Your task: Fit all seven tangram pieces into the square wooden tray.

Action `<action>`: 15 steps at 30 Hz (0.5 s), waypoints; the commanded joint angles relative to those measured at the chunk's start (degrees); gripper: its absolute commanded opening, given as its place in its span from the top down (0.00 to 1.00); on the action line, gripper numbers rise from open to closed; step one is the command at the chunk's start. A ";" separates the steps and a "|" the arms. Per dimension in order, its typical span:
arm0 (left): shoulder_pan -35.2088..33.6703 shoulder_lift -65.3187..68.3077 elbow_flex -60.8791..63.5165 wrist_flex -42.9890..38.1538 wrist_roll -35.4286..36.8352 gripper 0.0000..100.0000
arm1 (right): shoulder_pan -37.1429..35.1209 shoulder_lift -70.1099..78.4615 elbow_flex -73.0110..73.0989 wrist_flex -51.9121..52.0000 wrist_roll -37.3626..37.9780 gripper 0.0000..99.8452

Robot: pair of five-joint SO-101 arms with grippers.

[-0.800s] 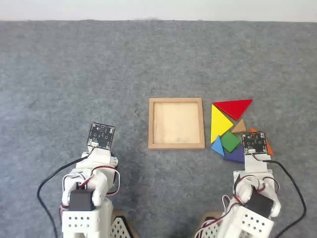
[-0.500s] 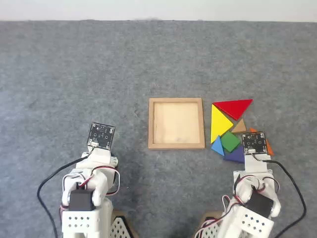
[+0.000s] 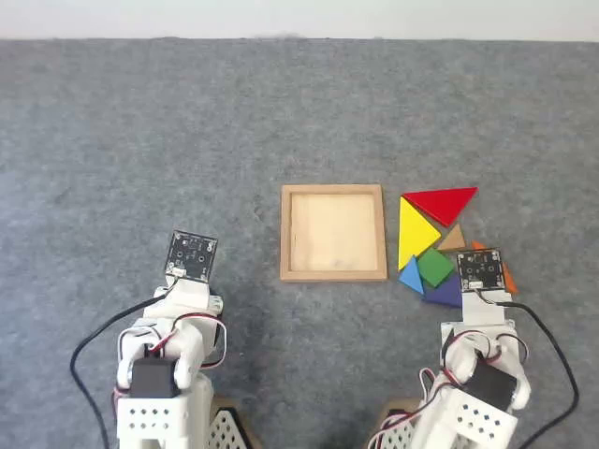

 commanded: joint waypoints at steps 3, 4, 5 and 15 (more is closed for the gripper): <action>-0.18 -1.14 -0.66 0.26 0.53 0.99 | -0.57 -0.40 0.70 0.57 -0.09 0.99; -0.18 -1.14 -0.66 0.26 0.53 0.99 | -0.57 -0.40 0.26 0.04 -0.09 0.99; -0.18 -1.14 -0.66 0.26 0.53 0.99 | -0.48 -0.40 -0.35 -1.54 -0.09 0.99; -0.18 -1.14 -0.66 0.26 0.53 0.99 | -4.00 0.40 -13.19 -8.40 11.08 0.98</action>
